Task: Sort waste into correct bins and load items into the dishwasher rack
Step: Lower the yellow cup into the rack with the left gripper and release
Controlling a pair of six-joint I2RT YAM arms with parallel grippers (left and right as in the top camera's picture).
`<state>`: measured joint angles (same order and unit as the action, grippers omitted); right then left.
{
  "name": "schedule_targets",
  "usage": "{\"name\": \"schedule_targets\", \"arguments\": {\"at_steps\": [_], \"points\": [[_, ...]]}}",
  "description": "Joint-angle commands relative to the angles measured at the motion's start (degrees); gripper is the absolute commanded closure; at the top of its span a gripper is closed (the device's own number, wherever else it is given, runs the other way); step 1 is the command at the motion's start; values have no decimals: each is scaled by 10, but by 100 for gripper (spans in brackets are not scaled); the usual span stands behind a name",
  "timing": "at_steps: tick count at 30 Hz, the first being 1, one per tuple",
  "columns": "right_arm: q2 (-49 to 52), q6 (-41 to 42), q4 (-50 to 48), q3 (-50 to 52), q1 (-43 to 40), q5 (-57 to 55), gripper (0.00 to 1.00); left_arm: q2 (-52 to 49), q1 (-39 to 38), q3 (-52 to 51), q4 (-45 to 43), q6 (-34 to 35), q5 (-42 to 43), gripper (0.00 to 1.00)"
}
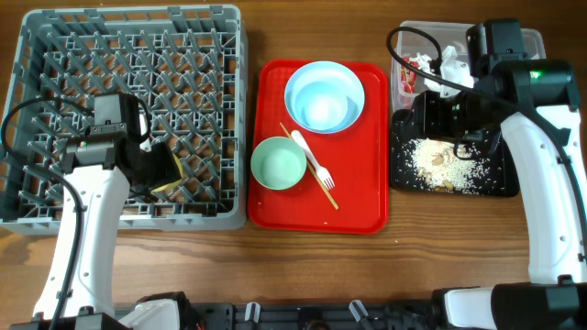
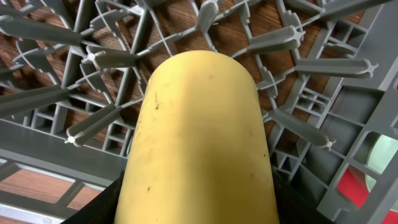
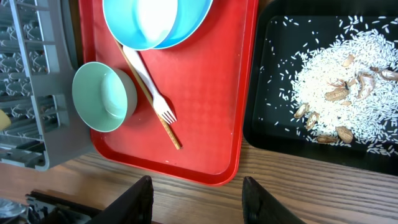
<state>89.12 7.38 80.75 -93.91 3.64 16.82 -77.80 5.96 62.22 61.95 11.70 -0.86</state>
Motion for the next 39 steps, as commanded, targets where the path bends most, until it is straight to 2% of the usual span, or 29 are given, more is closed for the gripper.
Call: {"name": "schedule_targets", "arguments": {"at_steps": [1,7,8,9,10,11,12,14,15,17,19,30,31,32,33,34,35,38,39], "points": [[-4,-10,-1,-9,-1,-7,53,-2,3,5,7,10,-29,73],[-4,-9,-1,-9,-1,-7,53,-2,3,5,7,25,-50,80],[-4,-8,-1,-9,-1,-7,53,-2,3,5,5,25,-51,64],[-4,-8,-1,-9,-1,-7,53,-2,3,5,4,25,-51,65],[-4,-8,-1,-9,-1,-7,53,-2,3,5,4,25,-51,75],[-4,-8,-1,-9,-1,-7,53,-2,3,5,4,25,-50,75],[-4,-8,-1,-9,-1,-7,53,-2,3,5,2,25,-50,62],[-4,-8,-1,-9,-1,-7,53,-2,3,5,-1,25,-50,58],[-4,-8,-1,-9,-1,-7,53,-2,3,5,-4,25,-50,50],[-4,-8,-1,-9,-1,-7,53,-2,3,5,-15,25,-50,42],[-4,-8,0,-9,-1,-5,53,-2,3,5,-22,25,-50,0],[-4,-8,1,-9,-1,-5,53,2,3,11,-33,25,-45,0],[-4,-8,1,-9,-1,-5,50,7,0,22,-32,25,-39,0],[-4,-9,0,-9,-1,1,39,15,-5,37,-36,25,-19,0],[-4,-9,-5,-9,-1,14,33,23,-14,54,-46,25,15,0],[-4,-9,-8,-9,-1,28,4,30,-24,66,-61,26,52,0],[-4,-9,-13,-9,-1,27,0,37,-35,72,-83,27,99,0],[-4,-3,-20,-9,-8,10,0,49,-71,73,-163,40,227,0],[-6,24,-20,-9,-19,-15,0,46,-82,73,-182,42,261,0]]}}
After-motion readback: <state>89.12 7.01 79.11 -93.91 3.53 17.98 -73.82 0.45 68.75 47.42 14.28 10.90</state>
